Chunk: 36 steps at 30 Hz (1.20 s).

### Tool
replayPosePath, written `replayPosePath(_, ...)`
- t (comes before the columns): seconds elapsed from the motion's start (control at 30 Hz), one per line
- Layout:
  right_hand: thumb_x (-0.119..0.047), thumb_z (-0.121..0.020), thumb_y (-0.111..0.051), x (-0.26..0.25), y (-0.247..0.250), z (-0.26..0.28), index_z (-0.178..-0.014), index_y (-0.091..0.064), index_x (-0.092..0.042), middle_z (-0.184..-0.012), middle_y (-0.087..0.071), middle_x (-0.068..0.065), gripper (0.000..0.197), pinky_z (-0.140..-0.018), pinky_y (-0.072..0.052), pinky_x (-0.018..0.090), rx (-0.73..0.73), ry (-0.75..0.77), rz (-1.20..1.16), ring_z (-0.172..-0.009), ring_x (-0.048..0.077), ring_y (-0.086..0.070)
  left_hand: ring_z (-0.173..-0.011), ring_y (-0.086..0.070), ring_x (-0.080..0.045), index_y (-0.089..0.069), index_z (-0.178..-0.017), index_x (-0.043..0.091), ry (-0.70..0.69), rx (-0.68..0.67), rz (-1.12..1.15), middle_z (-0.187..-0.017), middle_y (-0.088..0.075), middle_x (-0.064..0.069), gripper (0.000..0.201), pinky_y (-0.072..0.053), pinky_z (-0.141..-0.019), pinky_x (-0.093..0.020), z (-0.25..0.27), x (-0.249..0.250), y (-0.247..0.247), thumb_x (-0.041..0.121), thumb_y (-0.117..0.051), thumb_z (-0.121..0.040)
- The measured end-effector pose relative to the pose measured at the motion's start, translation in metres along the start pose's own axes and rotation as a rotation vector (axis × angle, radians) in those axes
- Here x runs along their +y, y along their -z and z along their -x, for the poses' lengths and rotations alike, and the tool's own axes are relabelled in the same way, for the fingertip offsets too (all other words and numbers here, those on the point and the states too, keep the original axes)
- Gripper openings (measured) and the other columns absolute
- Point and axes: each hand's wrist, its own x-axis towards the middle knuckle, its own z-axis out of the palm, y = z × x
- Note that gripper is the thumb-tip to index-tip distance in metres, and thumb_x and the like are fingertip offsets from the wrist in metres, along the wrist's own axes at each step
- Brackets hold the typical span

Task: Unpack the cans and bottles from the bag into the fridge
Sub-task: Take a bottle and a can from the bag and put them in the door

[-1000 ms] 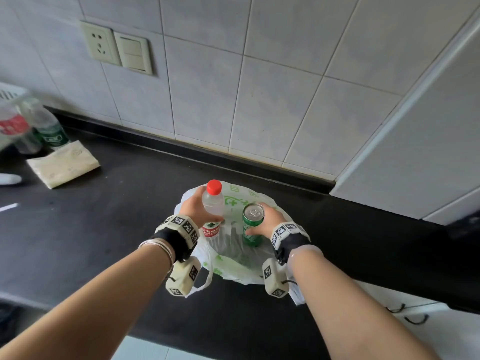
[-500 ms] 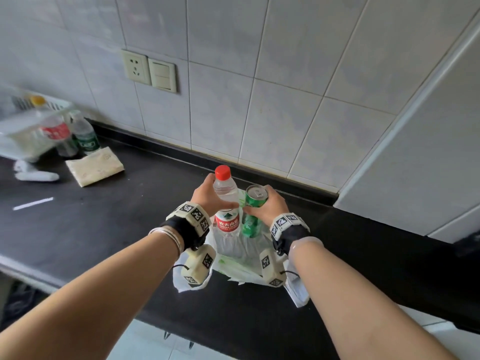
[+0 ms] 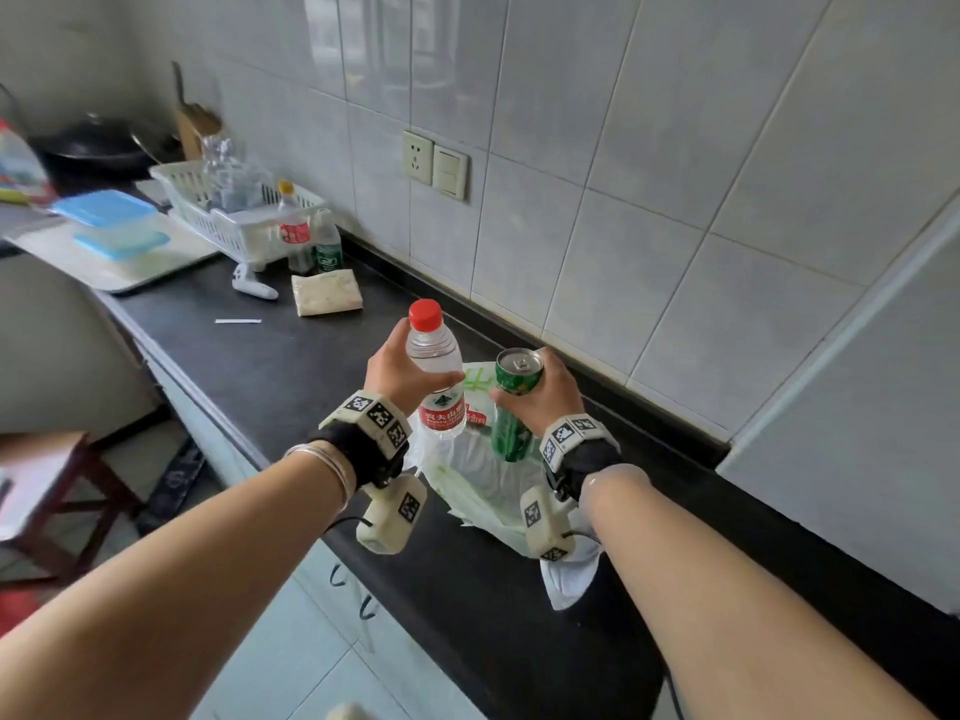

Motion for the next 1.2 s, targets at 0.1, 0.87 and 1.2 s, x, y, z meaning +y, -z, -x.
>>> replayPosePath(0.1, -0.035, -0.062, -0.082, -0.008, 0.001, 0.015, -0.102, -0.053, -0.010, -0.101, -0.062, 0.005, 0.055, -0.081, -0.052, 0.035, -0.031, 0.054, -0.022, -0.093, 0.022, -0.061, -0.096, -0.060, -0.015, -0.049, -0.118, 0.025, 0.009, 0.076, 0.011, -0.102, -0.061, 0.005, 0.066, -0.051, -0.087, -0.033, 0.029, 0.009, 0.018, 0.016, -0.084, -0.063)
replayPosePath(0.87, -0.038, -0.067, -0.081, -0.173, -0.141, 0.275, -0.112, -0.051, -0.007, -0.113, -0.060, 0.010, 0.063, -0.084, -0.045, 0.028, -0.548, 0.535, -0.028, -0.102, 0.026, -0.058, -0.107, -0.062, -0.021, -0.049, -0.128, 0.021, 0.317, 0.637, -0.180, -0.117, -0.066, -0.005, 0.076, -0.047, -0.094, -0.028, 0.339, -0.081, 0.232, 0.023, -0.085, -0.062)
replayPosePath(1.2, -0.032, -0.064, -0.084, -0.222, -0.177, 0.402, -0.109, -0.054, -0.009, -0.108, -0.062, 0.007, 0.059, -0.082, -0.044, 0.023, -0.865, 0.794, -0.127, -0.100, 0.023, -0.060, -0.100, -0.060, -0.019, -0.048, -0.126, 0.016, 0.466, 0.967, -0.171, -0.111, -0.065, -0.003, 0.075, -0.047, -0.093, -0.031, 0.496, -0.095, 0.274, 0.021, -0.086, -0.061)
